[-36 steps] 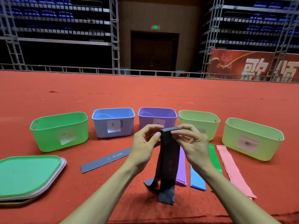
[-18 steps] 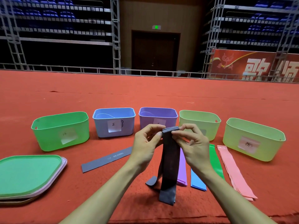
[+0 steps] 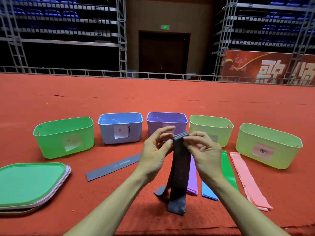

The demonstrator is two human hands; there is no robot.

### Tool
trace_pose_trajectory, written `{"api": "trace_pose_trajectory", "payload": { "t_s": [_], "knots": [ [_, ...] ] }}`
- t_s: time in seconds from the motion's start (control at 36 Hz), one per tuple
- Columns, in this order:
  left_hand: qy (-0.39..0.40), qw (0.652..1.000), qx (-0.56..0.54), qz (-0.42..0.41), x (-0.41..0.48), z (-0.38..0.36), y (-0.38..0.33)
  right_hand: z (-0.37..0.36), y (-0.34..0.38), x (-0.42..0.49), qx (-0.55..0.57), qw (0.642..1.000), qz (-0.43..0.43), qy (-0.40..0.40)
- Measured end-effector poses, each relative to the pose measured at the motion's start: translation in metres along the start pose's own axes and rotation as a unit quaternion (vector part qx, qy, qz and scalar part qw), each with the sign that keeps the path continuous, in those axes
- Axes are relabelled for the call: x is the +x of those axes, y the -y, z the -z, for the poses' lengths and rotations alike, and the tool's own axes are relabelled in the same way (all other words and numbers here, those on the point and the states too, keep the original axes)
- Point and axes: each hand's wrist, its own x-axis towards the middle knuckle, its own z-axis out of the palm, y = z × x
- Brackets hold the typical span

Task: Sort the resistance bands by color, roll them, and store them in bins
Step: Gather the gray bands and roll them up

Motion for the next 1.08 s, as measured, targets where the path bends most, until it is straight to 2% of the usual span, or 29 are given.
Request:
{"api": "trace_pose_trajectory", "payload": {
  "t_s": [0.11,0.31,0.67,0.83,0.94,1.08],
  "knots": [
    [0.017,1.000,-0.017,0.013,-0.001,-0.002,-0.002,0.000,-0.002,0.001,0.008,1.000,-0.008,-0.005],
    [-0.008,0.998,0.064,-0.015,-0.002,0.001,0.000,0.000,-0.002,0.000,0.005,1.000,-0.013,0.004],
    [-0.044,0.992,0.112,-0.045,0.000,0.005,-0.001,0.002,-0.007,0.000,-0.014,1.000,-0.006,0.012],
    [-0.045,0.989,0.131,-0.046,0.002,0.007,-0.004,0.000,-0.004,0.002,-0.001,0.995,-0.061,0.085],
    [-0.043,0.987,0.146,-0.047,0.004,0.010,-0.005,0.002,-0.006,0.007,-0.040,0.990,-0.032,0.128],
    [-0.043,0.985,0.160,-0.055,0.008,0.016,-0.006,0.004,-0.001,0.016,-0.024,0.987,-0.042,0.153]
  ]
}}
